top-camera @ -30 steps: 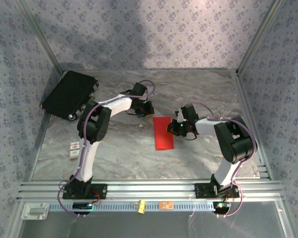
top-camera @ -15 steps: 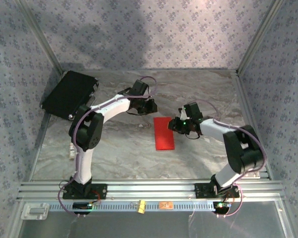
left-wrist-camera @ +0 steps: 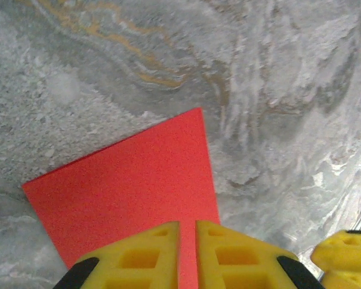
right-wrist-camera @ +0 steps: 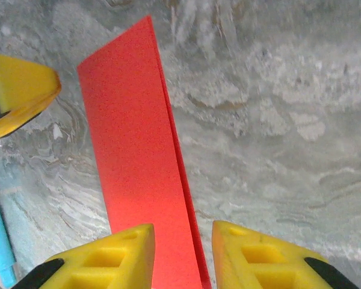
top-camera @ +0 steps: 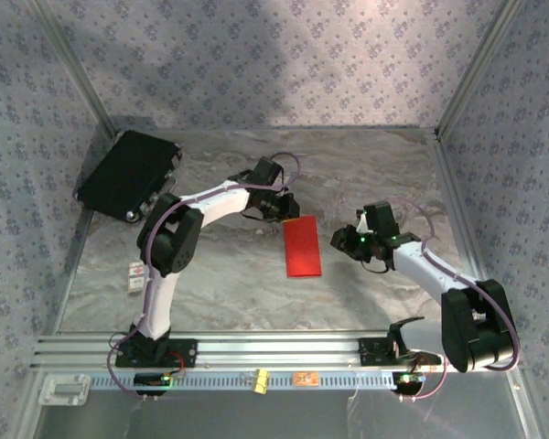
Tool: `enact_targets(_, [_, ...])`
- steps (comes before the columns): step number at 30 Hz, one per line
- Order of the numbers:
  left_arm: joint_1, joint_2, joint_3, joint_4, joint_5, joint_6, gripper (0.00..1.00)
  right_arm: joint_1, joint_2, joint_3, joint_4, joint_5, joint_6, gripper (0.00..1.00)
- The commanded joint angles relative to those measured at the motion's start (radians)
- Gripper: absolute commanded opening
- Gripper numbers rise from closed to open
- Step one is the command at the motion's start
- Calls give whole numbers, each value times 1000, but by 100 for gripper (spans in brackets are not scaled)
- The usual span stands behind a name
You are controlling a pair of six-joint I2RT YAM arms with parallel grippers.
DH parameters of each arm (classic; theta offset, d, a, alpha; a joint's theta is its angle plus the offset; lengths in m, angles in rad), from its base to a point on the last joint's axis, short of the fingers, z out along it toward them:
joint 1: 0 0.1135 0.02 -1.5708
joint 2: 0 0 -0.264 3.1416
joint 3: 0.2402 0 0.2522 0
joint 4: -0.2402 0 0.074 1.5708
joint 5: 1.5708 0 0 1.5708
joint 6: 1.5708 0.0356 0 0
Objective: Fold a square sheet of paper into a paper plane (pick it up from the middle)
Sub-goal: First fold the square sheet of paper in half at the center of the table, then fold the triangle a second time at the center of the table.
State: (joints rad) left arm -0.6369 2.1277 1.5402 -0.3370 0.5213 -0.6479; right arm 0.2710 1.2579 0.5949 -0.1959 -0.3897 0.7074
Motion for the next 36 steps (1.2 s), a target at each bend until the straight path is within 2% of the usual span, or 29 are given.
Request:
enact_targets(1, [-1,28,23,7,34,-2,15,11,-15,-26,5,-29,48,31])
enact_targets(12, [1,79,-27,30,28,3,15,45,79,-14,59,-111,50,34])
enact_targets(20, [14,80,-126,85,17,-8,15,80,142,-10,50,-136,53,47])
enact_targets(23, [17,75,-137,91,19,-6,15,85,152,-12,63,-154,56,49])
enact_targets(36, [19,84,-105,77,32,8,15,84,213,2,200,-243,94,42])
